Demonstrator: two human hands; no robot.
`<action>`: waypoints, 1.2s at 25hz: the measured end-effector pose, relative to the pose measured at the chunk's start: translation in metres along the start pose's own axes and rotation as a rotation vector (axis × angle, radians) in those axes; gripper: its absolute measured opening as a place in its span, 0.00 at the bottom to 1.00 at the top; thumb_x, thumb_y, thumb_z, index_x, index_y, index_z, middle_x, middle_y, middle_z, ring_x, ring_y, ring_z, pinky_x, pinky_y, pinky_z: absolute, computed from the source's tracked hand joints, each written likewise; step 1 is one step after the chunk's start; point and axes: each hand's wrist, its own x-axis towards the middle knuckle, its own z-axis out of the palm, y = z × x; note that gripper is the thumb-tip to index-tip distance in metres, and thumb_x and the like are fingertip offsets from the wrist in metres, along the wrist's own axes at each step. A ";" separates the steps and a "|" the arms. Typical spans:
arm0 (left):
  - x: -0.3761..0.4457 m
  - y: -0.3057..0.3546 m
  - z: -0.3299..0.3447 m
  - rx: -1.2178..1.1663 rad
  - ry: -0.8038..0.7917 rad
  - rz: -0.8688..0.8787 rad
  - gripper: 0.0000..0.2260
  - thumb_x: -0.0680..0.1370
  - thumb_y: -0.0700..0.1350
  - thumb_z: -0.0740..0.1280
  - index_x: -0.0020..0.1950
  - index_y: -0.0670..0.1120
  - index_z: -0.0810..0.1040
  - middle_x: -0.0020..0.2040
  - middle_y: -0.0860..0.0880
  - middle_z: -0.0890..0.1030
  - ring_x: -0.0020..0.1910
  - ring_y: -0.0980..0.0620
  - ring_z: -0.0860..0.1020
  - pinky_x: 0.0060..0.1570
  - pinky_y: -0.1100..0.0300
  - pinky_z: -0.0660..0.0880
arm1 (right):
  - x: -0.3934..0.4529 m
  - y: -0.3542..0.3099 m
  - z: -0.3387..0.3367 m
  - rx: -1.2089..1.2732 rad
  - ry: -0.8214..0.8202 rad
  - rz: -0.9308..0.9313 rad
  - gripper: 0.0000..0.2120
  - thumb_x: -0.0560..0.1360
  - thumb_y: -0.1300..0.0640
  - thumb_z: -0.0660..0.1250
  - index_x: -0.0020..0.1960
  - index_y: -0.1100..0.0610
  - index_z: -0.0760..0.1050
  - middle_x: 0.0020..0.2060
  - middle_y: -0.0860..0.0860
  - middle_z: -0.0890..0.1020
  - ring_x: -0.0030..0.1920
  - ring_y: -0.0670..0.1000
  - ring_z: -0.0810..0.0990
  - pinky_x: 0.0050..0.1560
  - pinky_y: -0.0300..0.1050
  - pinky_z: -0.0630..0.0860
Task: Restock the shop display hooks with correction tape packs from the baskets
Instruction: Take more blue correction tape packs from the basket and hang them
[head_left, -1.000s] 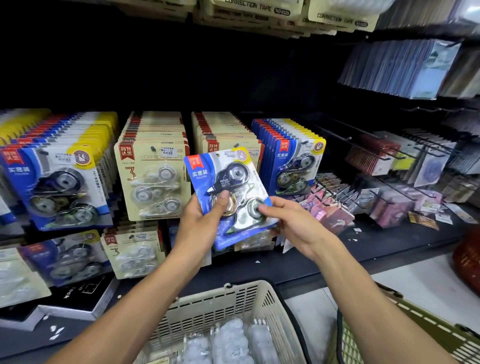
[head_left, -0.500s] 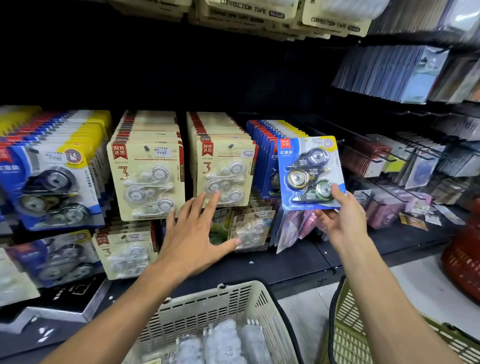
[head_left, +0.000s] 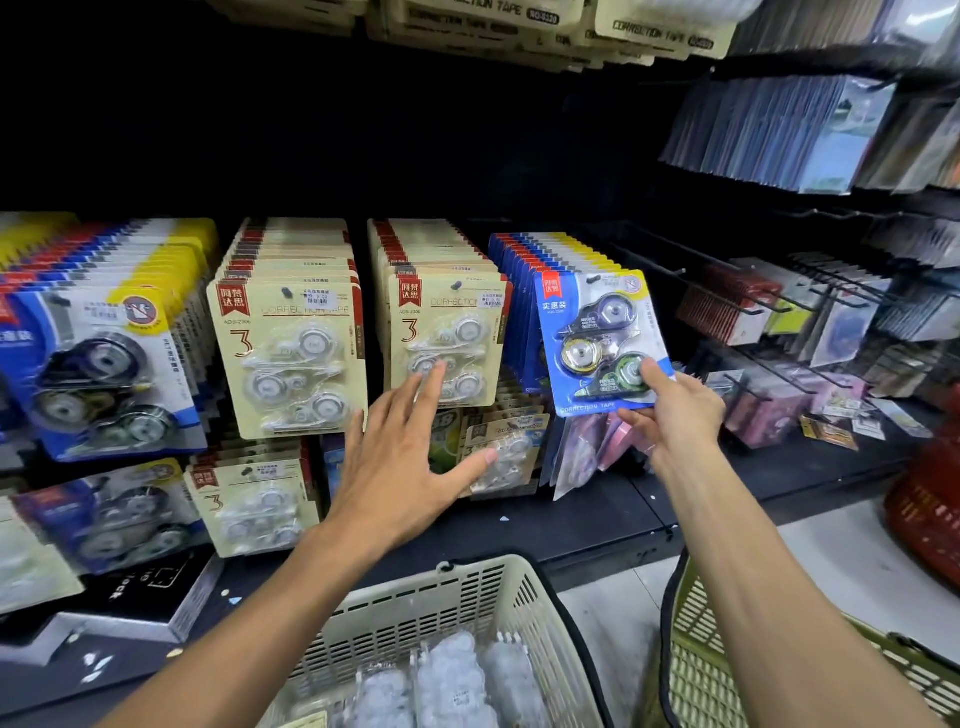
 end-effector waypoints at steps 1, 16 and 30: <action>0.001 -0.001 0.000 -0.023 0.016 -0.002 0.46 0.68 0.79 0.46 0.80 0.63 0.35 0.84 0.54 0.51 0.81 0.52 0.51 0.79 0.43 0.50 | 0.003 0.000 0.003 -0.013 0.007 0.000 0.09 0.77 0.57 0.73 0.42 0.57 0.75 0.46 0.59 0.83 0.22 0.51 0.78 0.23 0.39 0.77; 0.010 -0.024 -0.016 0.048 0.003 -0.075 0.46 0.70 0.78 0.51 0.82 0.60 0.39 0.84 0.51 0.48 0.82 0.49 0.49 0.80 0.43 0.49 | 0.038 0.057 0.064 -0.117 -0.027 0.207 0.32 0.75 0.49 0.74 0.72 0.54 0.63 0.67 0.54 0.73 0.47 0.54 0.81 0.37 0.46 0.82; -0.086 -0.097 0.037 0.143 -0.229 -0.218 0.34 0.79 0.61 0.65 0.81 0.49 0.59 0.77 0.45 0.67 0.74 0.42 0.65 0.71 0.47 0.66 | -0.084 0.132 0.047 -1.406 -0.835 -0.329 0.31 0.76 0.47 0.72 0.74 0.55 0.67 0.70 0.55 0.74 0.69 0.58 0.73 0.65 0.49 0.71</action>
